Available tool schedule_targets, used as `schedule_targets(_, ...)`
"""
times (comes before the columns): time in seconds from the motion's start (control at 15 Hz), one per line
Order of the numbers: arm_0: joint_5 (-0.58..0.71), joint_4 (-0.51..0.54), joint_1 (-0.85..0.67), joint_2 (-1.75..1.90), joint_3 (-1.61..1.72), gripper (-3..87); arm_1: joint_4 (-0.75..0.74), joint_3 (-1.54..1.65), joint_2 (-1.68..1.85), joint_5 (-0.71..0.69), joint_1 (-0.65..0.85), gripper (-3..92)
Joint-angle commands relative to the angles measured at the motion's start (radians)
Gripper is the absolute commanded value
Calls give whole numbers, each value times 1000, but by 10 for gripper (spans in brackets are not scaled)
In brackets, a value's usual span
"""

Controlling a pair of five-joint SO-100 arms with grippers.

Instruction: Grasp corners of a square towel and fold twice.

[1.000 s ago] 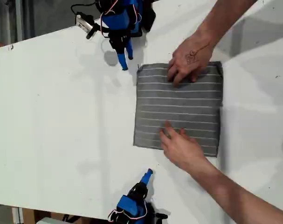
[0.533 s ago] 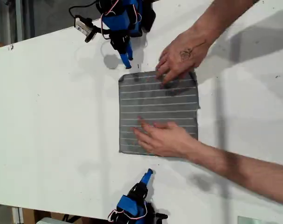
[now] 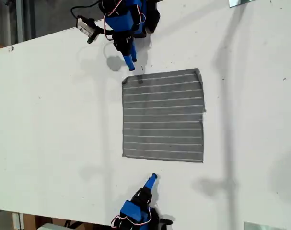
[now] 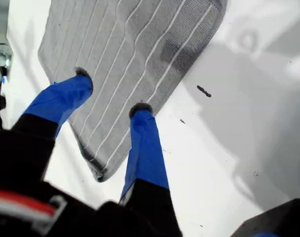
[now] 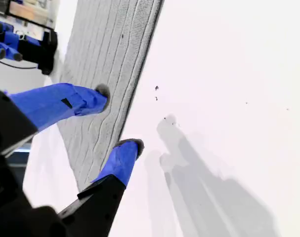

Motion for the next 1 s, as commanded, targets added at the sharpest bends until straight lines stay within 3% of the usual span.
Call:
schedule_targets(0.0, 3, -8, 8, 5, 5, 173, 0, 2, 0, -17, -5, 211)
schedule_targets(0.4, 3, -8, 8, 5, 5, 173, 0, 2, 0, -17, -5, 211)
schedule_targets(0.67, 5, -8, -262, 5, 5, 173, 0, 2, 0, -17, -5, 211)
schedule_targets(0.87, -313, -6, -379, 5, 5, 173, 5, -5, 0, -15, 126, 219)
schedule_targets(0.93, -342, -6, -337, 5, 5, 173, 21, -18, 0, -15, 92, 218)
